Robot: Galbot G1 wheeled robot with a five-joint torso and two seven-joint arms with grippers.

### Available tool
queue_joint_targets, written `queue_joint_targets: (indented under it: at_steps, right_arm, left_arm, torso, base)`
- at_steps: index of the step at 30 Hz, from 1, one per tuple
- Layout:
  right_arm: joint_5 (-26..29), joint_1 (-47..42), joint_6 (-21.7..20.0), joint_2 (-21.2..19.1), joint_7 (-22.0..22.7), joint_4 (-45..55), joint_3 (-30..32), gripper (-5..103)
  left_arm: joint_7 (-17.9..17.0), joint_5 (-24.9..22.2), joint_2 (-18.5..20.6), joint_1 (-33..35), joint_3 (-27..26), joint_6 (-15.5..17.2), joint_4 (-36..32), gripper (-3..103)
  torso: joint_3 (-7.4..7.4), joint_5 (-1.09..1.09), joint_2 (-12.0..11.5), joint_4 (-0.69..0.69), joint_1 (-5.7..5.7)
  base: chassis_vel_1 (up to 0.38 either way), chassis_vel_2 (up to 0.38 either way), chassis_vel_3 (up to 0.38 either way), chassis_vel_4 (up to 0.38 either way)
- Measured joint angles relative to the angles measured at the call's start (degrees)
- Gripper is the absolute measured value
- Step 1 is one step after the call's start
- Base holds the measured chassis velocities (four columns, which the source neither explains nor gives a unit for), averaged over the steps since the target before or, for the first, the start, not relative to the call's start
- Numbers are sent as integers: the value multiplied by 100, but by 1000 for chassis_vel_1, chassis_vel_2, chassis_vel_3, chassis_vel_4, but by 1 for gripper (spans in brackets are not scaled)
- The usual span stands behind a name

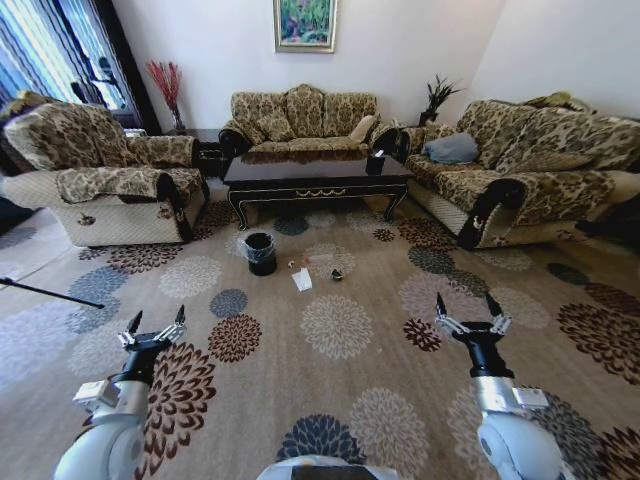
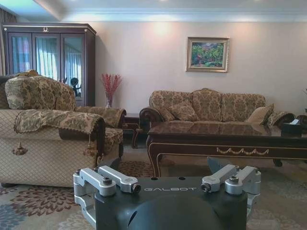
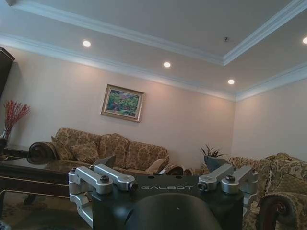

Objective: Move to the front of the table and pick up the trash from the floor, then place it into the trash bin.

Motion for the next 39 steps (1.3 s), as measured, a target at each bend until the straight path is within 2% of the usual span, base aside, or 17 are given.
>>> queue_joint_targets:
  at_steps: [18, 30, 34, 37, 39]
  right_arm:
    - [28, -24, 155, 49, -83, 63, 38, 100]
    - [-88, 179, 282, -21, 39, 71, 38, 100]
    - [-215, 240, 59, -30, 138, 127, 22, 100]
    - [-388, 199, -603, -80, 641, 299, -26, 100]
    - [-370, 170, -735, -98, 715, 341, -36, 100]
  left_arm:
    - [7, -35, 2, 50, -48, -22, -70, 100]
    - [23, -37, 6, 76, -58, -62, -86, 100]
    - [31, -36, 21, 72, -63, -72, -67, 100]
    - [35, -40, 34, 63, -71, -75, -50, 100]
    - [37, -42, 37, 60, -71, -76, -45, 100]
  torso:
    - [-244, 0, -425, 0, -181]
    - [-419, 0, -714, 0, -295]
    - [-469, 0, -803, 0, -333]
    - [-523, 0, -895, 0, -372]
    - [-536, 0, -916, 0, -381]
  base:
    - [0, 0, 0, 0]
    - [0, 0, 0, 0]
    - [0, 0, 0, 0]
    - [0, 0, 0, 0]
    - [0, 0, 0, 0]
